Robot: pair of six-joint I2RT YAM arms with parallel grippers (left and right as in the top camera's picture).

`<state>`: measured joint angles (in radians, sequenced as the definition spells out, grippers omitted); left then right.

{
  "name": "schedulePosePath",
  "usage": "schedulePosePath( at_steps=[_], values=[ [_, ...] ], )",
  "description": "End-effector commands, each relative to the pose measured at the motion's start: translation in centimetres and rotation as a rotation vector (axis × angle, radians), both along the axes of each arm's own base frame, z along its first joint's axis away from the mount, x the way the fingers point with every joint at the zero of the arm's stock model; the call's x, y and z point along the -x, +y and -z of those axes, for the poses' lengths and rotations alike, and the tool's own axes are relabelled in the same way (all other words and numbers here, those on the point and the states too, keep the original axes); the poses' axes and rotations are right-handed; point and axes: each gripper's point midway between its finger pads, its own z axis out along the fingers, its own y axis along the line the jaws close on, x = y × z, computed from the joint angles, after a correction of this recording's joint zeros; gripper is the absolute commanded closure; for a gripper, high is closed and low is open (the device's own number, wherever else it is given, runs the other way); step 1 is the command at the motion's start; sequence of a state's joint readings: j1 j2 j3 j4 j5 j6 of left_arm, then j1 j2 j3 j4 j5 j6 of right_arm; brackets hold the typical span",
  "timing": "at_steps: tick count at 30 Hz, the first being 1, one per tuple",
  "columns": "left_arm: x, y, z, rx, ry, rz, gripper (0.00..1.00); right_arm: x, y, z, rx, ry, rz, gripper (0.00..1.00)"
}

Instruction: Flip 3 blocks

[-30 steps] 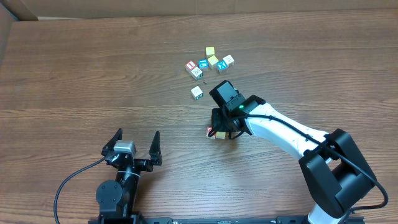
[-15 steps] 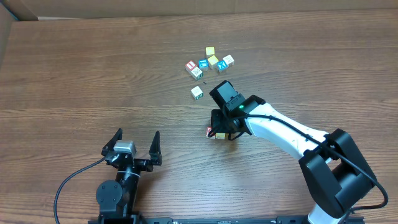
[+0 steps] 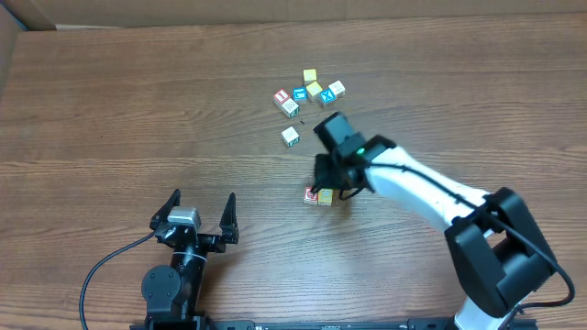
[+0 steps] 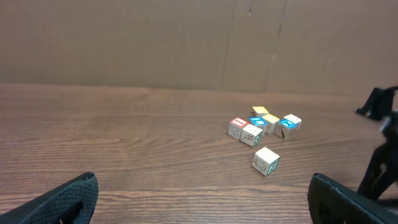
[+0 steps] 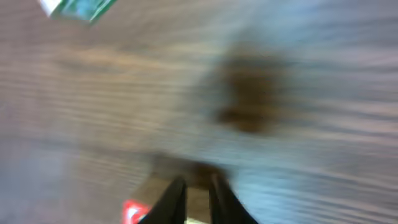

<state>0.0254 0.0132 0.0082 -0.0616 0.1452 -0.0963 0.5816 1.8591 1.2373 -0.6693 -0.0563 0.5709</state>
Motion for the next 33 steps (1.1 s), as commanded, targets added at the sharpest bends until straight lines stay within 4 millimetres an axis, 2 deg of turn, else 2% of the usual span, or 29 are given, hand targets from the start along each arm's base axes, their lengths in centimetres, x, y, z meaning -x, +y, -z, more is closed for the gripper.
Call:
schedulePosePath(
  at_steps=[1, 3, 5, 6, 9, 13, 14, 17, 23, 33],
  values=[
    [0.0, -0.2, 0.1, -0.022, -0.005, 0.011, 0.00, -5.1, -3.9, -3.0, 0.023, -0.092, 0.082, 0.71],
    [0.0, -0.2, 0.1, -0.022, -0.005, 0.011, 0.00, -6.4, -6.9, -3.7, 0.045, -0.092, 0.115, 0.49],
    [0.0, -0.2, 0.1, -0.022, -0.005, 0.011, 0.00, -7.4, -9.7, -3.7, 0.067, -0.094, 0.133, 0.19],
    [0.0, -0.2, 0.1, -0.022, -0.005, 0.011, 0.00, -7.8, -12.1, -3.6, 0.091, -0.091, 0.150, 0.00],
    [0.0, -0.2, 0.1, -0.022, -0.005, 0.011, 0.00, -8.1, -16.8, -3.3, 0.123, -0.063, 0.223, 0.00],
    [0.0, -0.2, 0.0, -0.022, -0.005, 0.011, 0.00, -8.9, -21.3, -3.4, 0.122, -0.072, 0.331, 0.00],
    [0.0, -0.2, 0.1, -0.022, -0.005, 0.011, 0.00, -9.0, -22.9, -3.4, 0.124, -0.070, 0.371, 0.00],
    [0.0, -0.2, 0.1, -0.022, -0.005, 0.011, 0.00, -9.0, -25.2, -3.4, 0.126, -0.066, 0.423, 0.00],
    [0.0, -0.2, 0.1, -0.022, -0.005, 0.011, 0.00, -8.8, -27.2, -3.4, 0.128, -0.063, 0.471, 0.00],
    [0.0, -0.2, 0.1, -0.022, -0.005, 0.011, 0.01, -8.8, -27.3, -3.4, 0.128, -0.063, 0.472, 0.00]
  ],
)
